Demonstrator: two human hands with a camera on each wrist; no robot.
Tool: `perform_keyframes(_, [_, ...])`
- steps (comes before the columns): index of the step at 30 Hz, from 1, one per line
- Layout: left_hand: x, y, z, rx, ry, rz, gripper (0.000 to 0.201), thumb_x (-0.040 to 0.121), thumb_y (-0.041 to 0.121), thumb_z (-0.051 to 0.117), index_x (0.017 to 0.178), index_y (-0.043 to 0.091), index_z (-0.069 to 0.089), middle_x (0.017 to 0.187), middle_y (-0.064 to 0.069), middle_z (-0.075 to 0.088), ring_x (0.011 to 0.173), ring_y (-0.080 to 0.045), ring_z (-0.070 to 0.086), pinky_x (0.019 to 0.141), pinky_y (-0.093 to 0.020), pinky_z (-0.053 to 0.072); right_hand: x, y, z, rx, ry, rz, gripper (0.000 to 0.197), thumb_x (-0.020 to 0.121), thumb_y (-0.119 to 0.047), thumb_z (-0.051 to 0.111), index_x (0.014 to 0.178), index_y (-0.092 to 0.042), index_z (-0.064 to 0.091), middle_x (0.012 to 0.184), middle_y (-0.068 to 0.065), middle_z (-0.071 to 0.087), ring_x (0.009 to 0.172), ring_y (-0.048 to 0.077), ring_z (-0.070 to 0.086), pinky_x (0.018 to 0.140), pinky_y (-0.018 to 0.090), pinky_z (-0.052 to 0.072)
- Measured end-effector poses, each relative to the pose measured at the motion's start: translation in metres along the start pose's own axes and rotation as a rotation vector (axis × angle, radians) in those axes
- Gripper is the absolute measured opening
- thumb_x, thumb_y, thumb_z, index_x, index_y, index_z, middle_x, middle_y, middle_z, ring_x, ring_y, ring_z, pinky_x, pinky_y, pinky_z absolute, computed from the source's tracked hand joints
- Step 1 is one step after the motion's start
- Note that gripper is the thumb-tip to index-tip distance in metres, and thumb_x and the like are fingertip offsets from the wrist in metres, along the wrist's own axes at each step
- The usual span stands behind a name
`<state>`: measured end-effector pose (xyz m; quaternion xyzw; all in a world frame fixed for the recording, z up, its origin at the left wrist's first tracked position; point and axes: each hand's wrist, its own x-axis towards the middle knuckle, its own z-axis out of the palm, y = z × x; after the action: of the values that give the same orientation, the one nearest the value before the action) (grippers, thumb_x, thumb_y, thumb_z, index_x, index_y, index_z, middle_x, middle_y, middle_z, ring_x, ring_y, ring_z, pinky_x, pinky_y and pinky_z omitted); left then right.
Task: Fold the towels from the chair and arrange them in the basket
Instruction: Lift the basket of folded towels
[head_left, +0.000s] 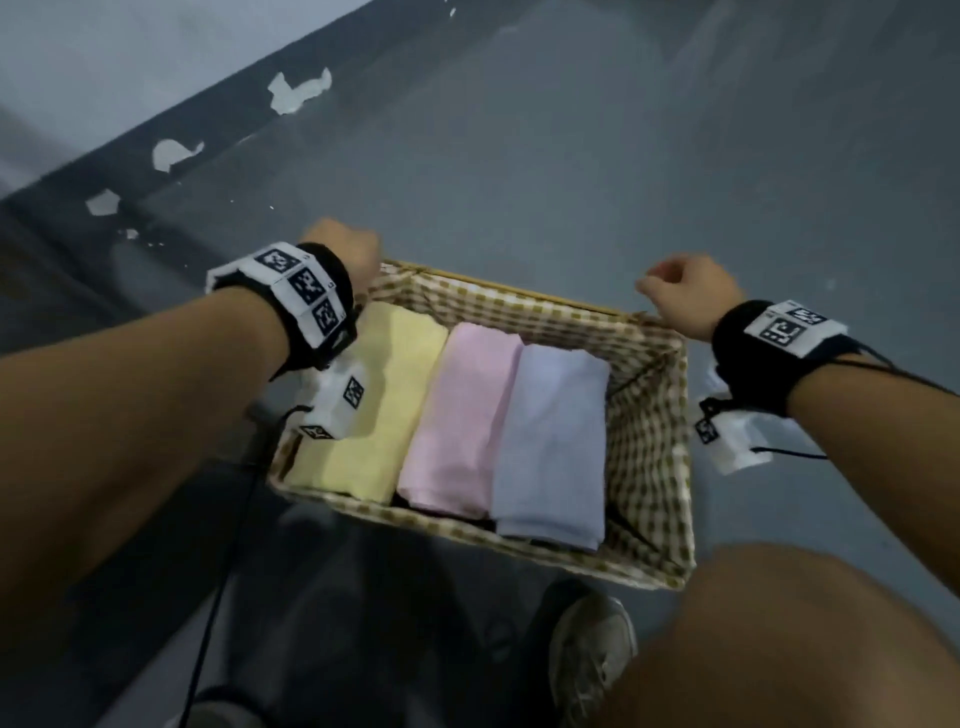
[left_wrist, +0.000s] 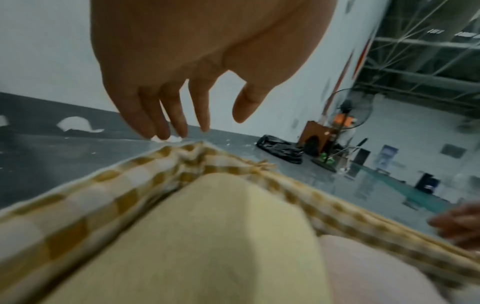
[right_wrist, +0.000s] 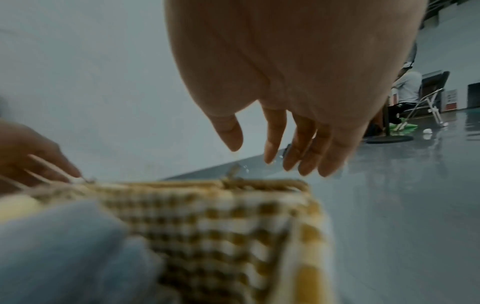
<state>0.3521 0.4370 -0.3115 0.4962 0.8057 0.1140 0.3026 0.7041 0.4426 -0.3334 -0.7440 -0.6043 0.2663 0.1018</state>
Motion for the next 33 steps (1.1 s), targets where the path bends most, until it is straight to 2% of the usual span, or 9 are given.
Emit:
perform_keyframes(2, [0.023,-0.008,0.008,0.144,-0.127,0.006,0.025,0.105,0.007,0.035,0.088,0.006,0.053,0.075,-0.012,0.041,0.091,-0.027,0.042,0.061,-0.020,0.033,0.018,0.019,0.013,-0.093,-0.129,0.132,0.055,0.097,-0.051,0.050,0.129,-0.007,0.062,0.133,0.015,0.060,0.116,0.033,0.058,0.092,0.036,0.043])
perform_keyframes(4, [0.041,-0.012,0.016,0.220,-0.204,0.042,0.030,0.105,0.002,0.031,0.116,-0.004,0.059,0.108,-0.030,0.056,0.110,-0.037,0.051,0.070,-0.016,0.038,0.027,0.034,0.024,-0.080,-0.203,0.272,0.061,0.094,-0.061,0.047,0.120,-0.009,0.065,0.130,0.016,0.061,0.104,0.032,0.062,0.088,0.037,0.047])
perform_keyframes(10, [0.058,-0.018,0.010,0.074,-0.258,-0.016,0.036,0.099,-0.003,0.042,0.131,-0.005,0.057,0.135,-0.026,0.055,0.123,-0.040,0.053,0.100,-0.040,0.042,0.027,0.032,0.023,0.197,-0.214,0.434,0.033,0.081,-0.045,0.070,0.077,-0.013,0.076,0.098,0.011,0.072,0.092,0.032,0.068,0.089,0.044,0.056])
perform_keyframes(13, [0.057,-0.011,-0.004,-0.127,-0.323,-0.136,0.021,0.099,0.011,0.050,0.108,0.001,0.067,0.111,-0.016,0.059,0.095,-0.027,0.060,0.104,-0.040,0.044,0.023,0.017,0.007,0.455,-0.119,0.466,0.023,0.088,-0.023,0.072,0.103,-0.005,0.070,0.089,0.012,0.066,0.084,0.030,0.064,0.078,0.041,0.053])
perform_keyframes(16, [0.059,0.004,-0.020,-0.263,-0.336,-0.203,0.030,0.098,0.010,0.050,0.071,0.022,0.049,0.090,-0.005,0.054,0.084,-0.020,0.053,0.101,-0.041,0.047,0.017,-0.005,-0.024,0.780,-0.062,0.504,0.016,0.097,-0.023,0.057,0.084,-0.013,0.056,0.074,0.006,0.052,0.065,0.024,0.049,0.067,0.046,0.041])
perform_keyframes(20, [0.037,0.021,-0.053,-0.788,-0.258,-0.398,0.016,0.097,0.025,0.046,0.096,0.018,0.060,0.106,-0.005,0.051,0.092,-0.024,0.053,0.088,-0.037,0.045,-0.005,-0.025,-0.073,0.948,-0.007,0.611,0.046,0.098,-0.062,0.038,0.114,-0.023,0.057,0.105,0.003,0.067,0.098,0.022,0.066,0.086,0.040,0.051])
perform_keyframes(23, [0.005,0.027,-0.072,-0.982,-0.270,-0.502,0.064,0.096,0.059,0.038,0.143,0.018,0.049,0.143,-0.013,0.053,0.121,-0.028,0.055,0.100,-0.041,0.046,-0.045,-0.027,-0.098,1.008,-0.097,0.650,0.057,0.099,-0.058,0.039,0.140,-0.019,0.049,0.128,0.008,0.062,0.115,0.026,0.062,0.098,0.044,0.048])
perform_keyframes(29, [-0.072,-0.013,-0.103,-1.140,-0.451,-0.519,0.026,0.093,0.037,0.054,0.101,0.014,0.066,0.104,-0.005,0.071,0.096,-0.025,0.068,0.078,-0.033,0.057,-0.140,-0.022,-0.119,1.056,-0.302,0.696,0.028,0.099,-0.028,0.053,0.096,-0.026,0.080,0.102,-0.001,0.076,0.092,0.018,0.073,0.076,0.033,0.059])
perform_keyframes(33, [-0.115,-0.075,-0.082,-0.836,-0.398,-0.429,0.031,0.090,0.019,0.069,0.120,0.011,0.069,0.111,-0.007,0.074,0.100,-0.024,0.072,0.081,-0.034,0.059,-0.186,-0.002,-0.081,0.552,-0.359,0.596,0.047,0.092,-0.019,0.068,0.137,-0.017,0.054,0.106,0.005,0.071,0.090,0.014,0.071,0.077,0.028,0.055])
